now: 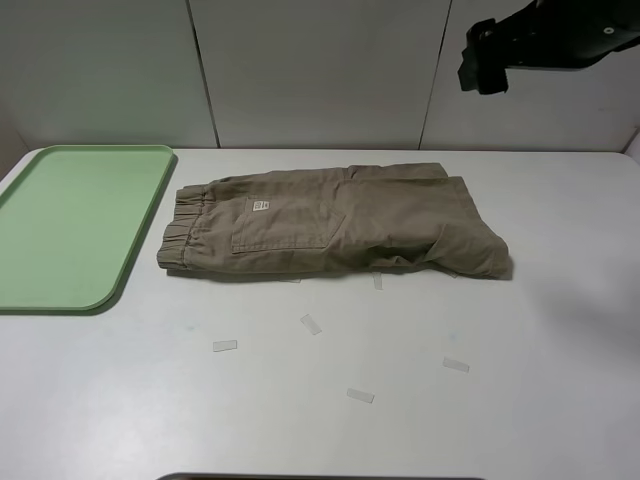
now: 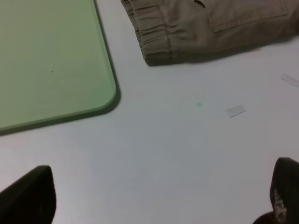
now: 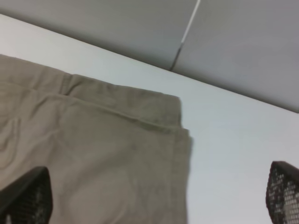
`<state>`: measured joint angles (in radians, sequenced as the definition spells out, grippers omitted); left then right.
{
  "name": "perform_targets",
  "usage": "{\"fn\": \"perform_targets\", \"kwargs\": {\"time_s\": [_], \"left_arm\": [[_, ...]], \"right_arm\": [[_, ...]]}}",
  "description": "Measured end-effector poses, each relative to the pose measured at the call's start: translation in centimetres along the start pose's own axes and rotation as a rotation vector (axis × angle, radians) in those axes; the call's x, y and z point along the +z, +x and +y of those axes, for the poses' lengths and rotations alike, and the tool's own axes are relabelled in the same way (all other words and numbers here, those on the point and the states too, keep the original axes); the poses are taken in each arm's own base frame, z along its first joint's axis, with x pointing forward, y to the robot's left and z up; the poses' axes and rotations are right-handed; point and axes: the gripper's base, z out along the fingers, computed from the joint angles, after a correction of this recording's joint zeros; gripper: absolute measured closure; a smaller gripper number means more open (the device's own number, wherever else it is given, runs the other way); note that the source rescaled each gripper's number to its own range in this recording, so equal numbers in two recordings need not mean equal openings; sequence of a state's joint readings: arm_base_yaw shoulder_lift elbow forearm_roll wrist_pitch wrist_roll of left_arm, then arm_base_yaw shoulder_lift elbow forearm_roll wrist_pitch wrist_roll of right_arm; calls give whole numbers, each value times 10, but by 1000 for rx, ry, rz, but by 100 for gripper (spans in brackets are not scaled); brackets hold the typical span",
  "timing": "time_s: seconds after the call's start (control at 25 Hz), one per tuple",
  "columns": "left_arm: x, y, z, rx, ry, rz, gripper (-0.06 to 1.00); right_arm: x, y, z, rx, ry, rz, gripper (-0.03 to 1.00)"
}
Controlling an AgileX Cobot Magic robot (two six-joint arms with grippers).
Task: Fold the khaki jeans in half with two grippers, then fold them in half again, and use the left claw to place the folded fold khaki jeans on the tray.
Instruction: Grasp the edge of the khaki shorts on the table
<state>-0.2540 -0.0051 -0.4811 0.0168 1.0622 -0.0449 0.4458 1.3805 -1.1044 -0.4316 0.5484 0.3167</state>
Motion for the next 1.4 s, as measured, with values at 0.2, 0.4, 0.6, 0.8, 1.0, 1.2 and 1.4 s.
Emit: {"fn": "perform_targets", "kwargs": {"time_s": [0.2, 0.4, 0.6, 0.8, 1.0, 1.2, 1.4], "left_arm": [[0, 0, 0, 0, 0, 0, 3], [0, 0, 0, 0, 0, 0, 3], [0, 0, 0, 0, 0, 0, 3], [0, 0, 0, 0, 0, 0, 3], [0, 0, 0, 0, 0, 0, 3], [0, 0, 0, 0, 0, 0, 3], [0, 0, 0, 0, 0, 0, 3]], "right_arm": [[18, 0, -3, 63, -56, -18, -3], [49, 8, -12, 122, -95, 24, -3], [78, 14, -30, 140, -117, 90, -3], [104, 22, -44, 168, -180, 142, -3], [136, 41, -52, 222, -254, 233, -3], [164, 54, -64, 269, -279, 300, -3], [189, 69, -72, 298, -274, 349, -3]]}}
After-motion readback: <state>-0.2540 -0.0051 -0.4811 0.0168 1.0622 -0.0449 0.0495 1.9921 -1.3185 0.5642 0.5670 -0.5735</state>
